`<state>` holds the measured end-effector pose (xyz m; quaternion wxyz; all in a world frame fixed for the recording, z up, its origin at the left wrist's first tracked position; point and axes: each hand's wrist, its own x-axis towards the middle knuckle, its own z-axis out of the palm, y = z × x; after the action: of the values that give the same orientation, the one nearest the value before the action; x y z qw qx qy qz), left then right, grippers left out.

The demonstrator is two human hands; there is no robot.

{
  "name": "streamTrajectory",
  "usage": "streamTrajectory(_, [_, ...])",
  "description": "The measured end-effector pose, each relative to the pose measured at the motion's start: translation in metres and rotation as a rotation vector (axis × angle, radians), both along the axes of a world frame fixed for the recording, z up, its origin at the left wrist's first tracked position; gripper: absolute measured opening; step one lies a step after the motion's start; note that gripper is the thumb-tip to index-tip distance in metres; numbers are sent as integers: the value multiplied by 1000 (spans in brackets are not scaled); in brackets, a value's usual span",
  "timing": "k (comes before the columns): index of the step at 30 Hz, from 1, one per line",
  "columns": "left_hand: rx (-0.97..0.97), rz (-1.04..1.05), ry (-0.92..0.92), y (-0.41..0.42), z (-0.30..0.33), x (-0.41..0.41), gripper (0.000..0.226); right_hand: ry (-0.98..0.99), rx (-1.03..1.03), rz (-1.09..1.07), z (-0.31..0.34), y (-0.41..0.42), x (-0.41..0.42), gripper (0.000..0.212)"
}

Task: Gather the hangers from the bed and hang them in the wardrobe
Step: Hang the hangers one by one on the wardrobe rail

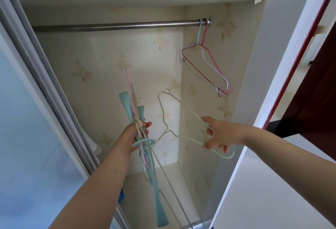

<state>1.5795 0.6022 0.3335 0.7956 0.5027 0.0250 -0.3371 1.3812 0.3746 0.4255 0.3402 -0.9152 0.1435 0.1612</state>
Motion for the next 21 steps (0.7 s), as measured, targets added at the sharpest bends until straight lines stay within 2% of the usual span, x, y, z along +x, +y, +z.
streamTrajectory(4, [-21, 5, 17, 1, -5, 1, 14, 81, -638, 167, -26, 15, -1, 114])
streamTrajectory(7, [-60, -28, 28, 4, -7, 3, 14, -16, -871, 113, -41, 10, 2, 100])
streamTrajectory(11, [-53, -68, 30, 10, -7, 1, 13, -613, -1068, -3, -57, -11, 7, 67])
streamTrajectory(12, [-42, -76, 40, 11, -4, -1, 13, -690, -1095, -43, -62, -16, 8, 65])
streamTrajectory(16, [12, -207, 2, 14, 4, -6, 14, -664, -978, -128, -70, -27, 11, 64])
streamTrajectory(21, [41, -266, -52, 17, 2, -3, 21, -697, -1029, -59, -69, -46, 17, 83])
